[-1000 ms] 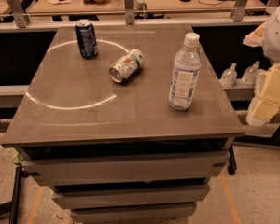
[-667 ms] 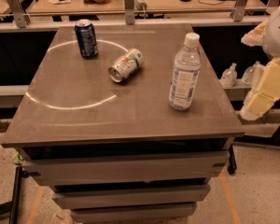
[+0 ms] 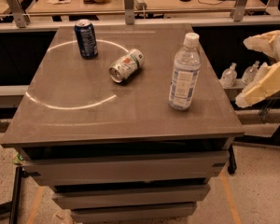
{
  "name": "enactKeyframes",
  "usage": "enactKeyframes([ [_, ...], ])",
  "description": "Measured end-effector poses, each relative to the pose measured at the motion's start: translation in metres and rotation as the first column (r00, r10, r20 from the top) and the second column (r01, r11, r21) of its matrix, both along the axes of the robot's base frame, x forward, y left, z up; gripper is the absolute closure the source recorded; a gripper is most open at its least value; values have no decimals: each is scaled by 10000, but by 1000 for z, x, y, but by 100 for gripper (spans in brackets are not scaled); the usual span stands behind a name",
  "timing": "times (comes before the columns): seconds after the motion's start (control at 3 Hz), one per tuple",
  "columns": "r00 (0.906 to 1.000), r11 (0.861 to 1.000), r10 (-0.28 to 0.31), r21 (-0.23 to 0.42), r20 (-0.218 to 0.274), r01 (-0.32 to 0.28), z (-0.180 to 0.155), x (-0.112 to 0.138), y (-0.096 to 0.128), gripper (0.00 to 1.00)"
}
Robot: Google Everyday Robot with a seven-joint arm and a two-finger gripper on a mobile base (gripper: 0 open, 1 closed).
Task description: Knock blue plastic bottle over
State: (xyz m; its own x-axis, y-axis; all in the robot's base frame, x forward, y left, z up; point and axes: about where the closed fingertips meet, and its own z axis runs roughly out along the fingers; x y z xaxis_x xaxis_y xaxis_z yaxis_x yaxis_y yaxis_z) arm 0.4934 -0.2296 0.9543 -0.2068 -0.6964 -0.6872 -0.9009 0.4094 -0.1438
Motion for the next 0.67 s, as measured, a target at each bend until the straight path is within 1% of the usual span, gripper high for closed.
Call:
enactKeyframes([
  [0.33,9969,9758,428,2112,666,-560,0,5,27,0],
  [0.67,9961,9411,463,3311,752,-688,-11,6,51,0],
])
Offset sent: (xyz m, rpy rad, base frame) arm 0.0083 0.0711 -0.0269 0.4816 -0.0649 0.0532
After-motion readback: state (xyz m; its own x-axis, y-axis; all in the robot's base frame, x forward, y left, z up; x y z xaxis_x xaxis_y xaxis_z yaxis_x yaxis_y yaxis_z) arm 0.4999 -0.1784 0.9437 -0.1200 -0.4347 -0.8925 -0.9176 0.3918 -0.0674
